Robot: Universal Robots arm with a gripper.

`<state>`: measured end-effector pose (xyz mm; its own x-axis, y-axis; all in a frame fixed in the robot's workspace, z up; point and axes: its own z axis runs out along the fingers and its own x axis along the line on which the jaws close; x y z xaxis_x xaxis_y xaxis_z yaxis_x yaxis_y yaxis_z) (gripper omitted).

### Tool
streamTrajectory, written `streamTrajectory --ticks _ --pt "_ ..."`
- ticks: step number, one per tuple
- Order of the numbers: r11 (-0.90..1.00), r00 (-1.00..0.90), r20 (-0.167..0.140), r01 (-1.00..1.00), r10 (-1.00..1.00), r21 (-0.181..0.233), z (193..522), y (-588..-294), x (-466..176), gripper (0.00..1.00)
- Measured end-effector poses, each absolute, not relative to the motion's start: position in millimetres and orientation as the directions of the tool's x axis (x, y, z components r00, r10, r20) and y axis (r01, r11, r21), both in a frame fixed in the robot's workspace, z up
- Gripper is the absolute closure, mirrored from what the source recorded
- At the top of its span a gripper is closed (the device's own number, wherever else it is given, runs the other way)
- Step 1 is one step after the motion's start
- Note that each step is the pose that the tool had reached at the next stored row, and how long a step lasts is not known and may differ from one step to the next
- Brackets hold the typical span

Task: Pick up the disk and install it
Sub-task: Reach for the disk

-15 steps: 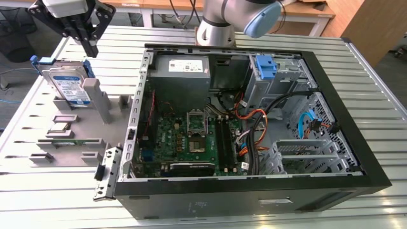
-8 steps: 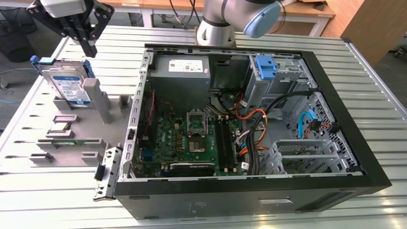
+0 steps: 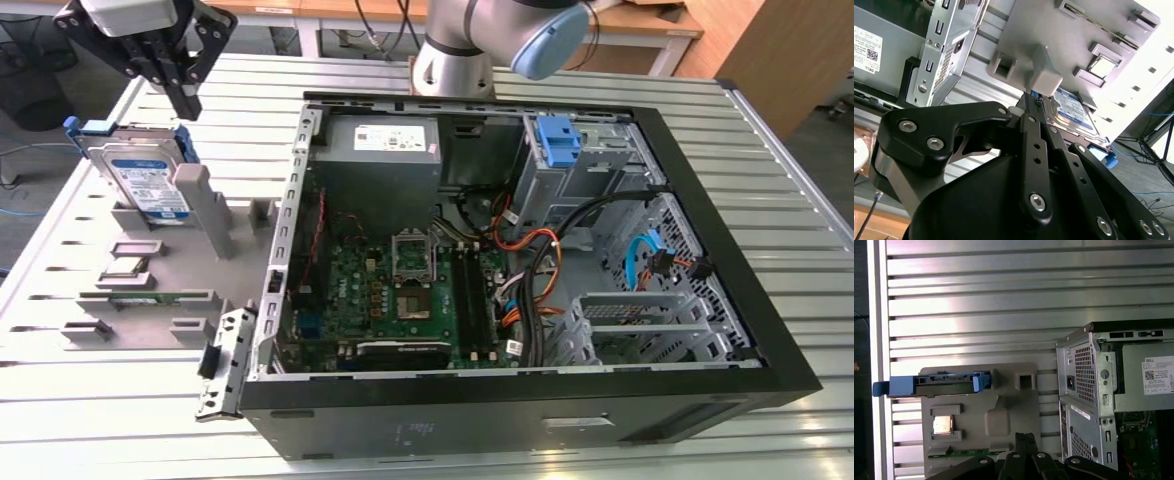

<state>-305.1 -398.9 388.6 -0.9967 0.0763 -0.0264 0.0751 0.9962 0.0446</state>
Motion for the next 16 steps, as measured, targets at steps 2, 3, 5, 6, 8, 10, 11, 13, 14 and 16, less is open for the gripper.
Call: streamTrajectory --ticks 2,3,5,6,8,10,11,13,14,16 --pt "0.996 -0.997 -0.026 0.075 0.076 0.045 388.7 -398.9 -305.8 0.89" --pt "0.996 -0.997 -0.026 0.075 0.076 0.044 388.7 -398.9 -306.2 0.89" --pt "0.996 -0.997 -0.026 0.075 0.076 0.044 388.7 -398.9 -306.9 0.89" --pt "0.996 -0.997 -0.026 0.075 0.076 0.044 388.7 -398.9 -307.3 0.89" --pt "0.996 -0.997 -0.026 0.075 0.076 0.045 388.6 -398.9 -308.0 0.89" --pt "0.996 -0.997 -0.026 0.075 0.076 0.044 388.7 -398.9 -308.7 0.89" --pt "0.996 -0.997 -0.026 0.075 0.076 0.044 388.7 -398.9 -309.1 0.89" --pt "0.996 -0.997 -0.026 0.075 0.076 0.044 388.7 -398.9 -309.5 0.89" --pt "0.996 -0.997 -0.026 0.075 0.076 0.045 388.7 -398.9 -309.6 0.89" --pt "0.996 -0.997 -0.026 0.075 0.076 0.044 388.7 -398.9 -309.8 0.89"
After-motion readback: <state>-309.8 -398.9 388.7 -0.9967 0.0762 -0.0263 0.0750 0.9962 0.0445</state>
